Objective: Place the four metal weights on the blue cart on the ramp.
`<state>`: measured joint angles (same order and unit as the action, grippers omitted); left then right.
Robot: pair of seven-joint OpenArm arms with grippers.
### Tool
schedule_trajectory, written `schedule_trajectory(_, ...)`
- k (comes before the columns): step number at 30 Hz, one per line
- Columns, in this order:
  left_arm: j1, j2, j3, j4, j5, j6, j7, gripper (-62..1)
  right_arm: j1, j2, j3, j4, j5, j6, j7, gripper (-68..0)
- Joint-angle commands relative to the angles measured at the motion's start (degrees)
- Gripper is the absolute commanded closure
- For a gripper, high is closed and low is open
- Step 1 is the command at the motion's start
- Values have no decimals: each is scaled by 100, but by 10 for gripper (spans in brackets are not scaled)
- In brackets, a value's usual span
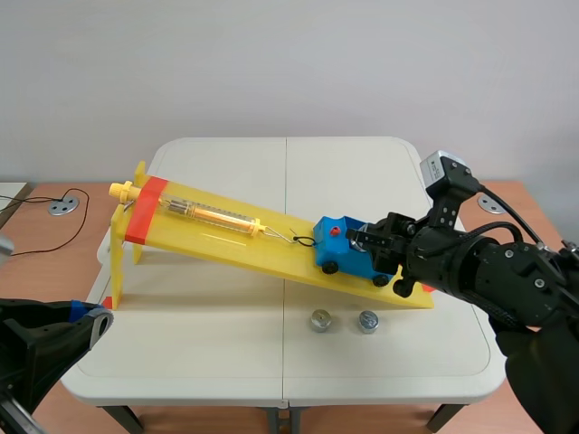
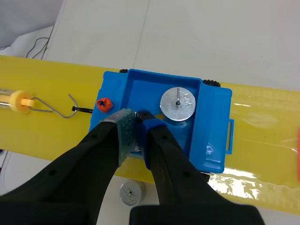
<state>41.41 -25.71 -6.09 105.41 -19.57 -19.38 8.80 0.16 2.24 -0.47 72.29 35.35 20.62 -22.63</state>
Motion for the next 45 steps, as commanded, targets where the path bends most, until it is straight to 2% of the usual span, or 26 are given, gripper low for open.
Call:
schedule_trajectory(1,31,105,-90,413,-319,-140,-509,-28,647,94,-2,210,361,129,706,-7)
schedule_trajectory(4,31,105,-90,413,-319,-140,-509,-28,636,94,-2,210,361,7,708,-35)
schedule_trajectory(9,31,105,-90,413,-319,-140,-509,-28,636,101,20,210,361,-11,767,-207)
schedule_trajectory(11,31,105,-90,413,-319,-140,-509,-28,636,109,44,212,345,-2,776,-238)
schedule_trajectory(13,31,105,-90,413,-319,-140,-509,-28,636,109,146,212,343,81,774,-242)
schedule_trajectory(15,31,105,-90,413,-319,-140,-509,-28,636,125,317,238,345,306,772,-266)
schedule_trajectory(22,31,105,-90,413,-319,-140,-509,-28,577,531,876,568,413,1058,636,-270)
schedule_trajectory(31,31,105,-90,413,-319,-140,-509,-28,-273,1464,1032,1836,433,1825,575,-271)
schedule_trajectory(35,31,105,-90,413,-319,-140,-509,-28,-850,1895,1032,2448,431,1996,490,-270)
schedule_trajectory(39,31,105,-90,413,-319,-140,-509,-28,-1434,2249,1032,2979,378,1996,365,-270)
schedule_trajectory(42,31,105,-90,413,-319,-140,-509,-28,-1794,2415,1032,3206,308,1996,282,-270)
schedule_trajectory(45,31,105,-90,413,-319,-140,-509,-28,-2035,2424,1025,3244,212,1996,236,-271)
